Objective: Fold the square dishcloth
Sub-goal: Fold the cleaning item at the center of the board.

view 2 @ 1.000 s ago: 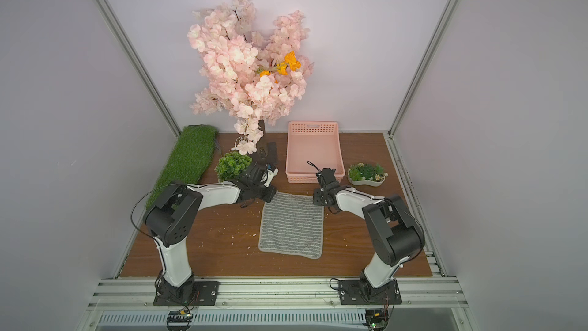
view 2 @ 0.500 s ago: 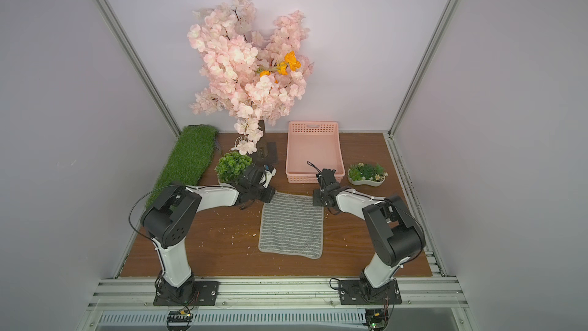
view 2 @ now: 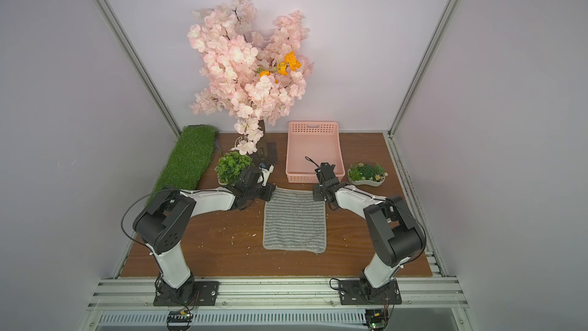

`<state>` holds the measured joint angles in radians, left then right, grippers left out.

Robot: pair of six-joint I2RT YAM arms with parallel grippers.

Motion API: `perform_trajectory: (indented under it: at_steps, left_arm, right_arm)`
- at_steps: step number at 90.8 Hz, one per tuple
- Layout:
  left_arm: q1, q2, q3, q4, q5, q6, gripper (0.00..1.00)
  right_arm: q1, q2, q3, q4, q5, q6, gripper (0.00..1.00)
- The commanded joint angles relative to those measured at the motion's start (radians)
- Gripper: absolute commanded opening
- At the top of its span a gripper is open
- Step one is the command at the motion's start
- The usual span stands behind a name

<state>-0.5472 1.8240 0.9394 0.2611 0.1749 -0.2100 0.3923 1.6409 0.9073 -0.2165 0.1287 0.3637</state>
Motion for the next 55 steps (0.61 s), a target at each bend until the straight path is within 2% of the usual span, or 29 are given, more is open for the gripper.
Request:
perform_trajectory:
  at_steps: [1, 36, 55]
  left_arm:
    - [-0.003, -0.003, 0.016, 0.075, 0.004, -0.014, 0.0]
    - [-0.002, -0.07, -0.011, 0.184, -0.011, 0.012, 0.01]
    - [-0.003, -0.16, -0.11, 0.255, 0.003, 0.008, 0.01]
  right_arm:
    - [-0.003, -0.033, 0.035, 0.033, 0.063, -0.037, 0.0]
    - [-0.004, -0.139, -0.022, 0.125, 0.109, -0.017, 0.0]
    - [-0.004, -0.244, -0.133, 0.186, 0.088, 0.001, 0.0]
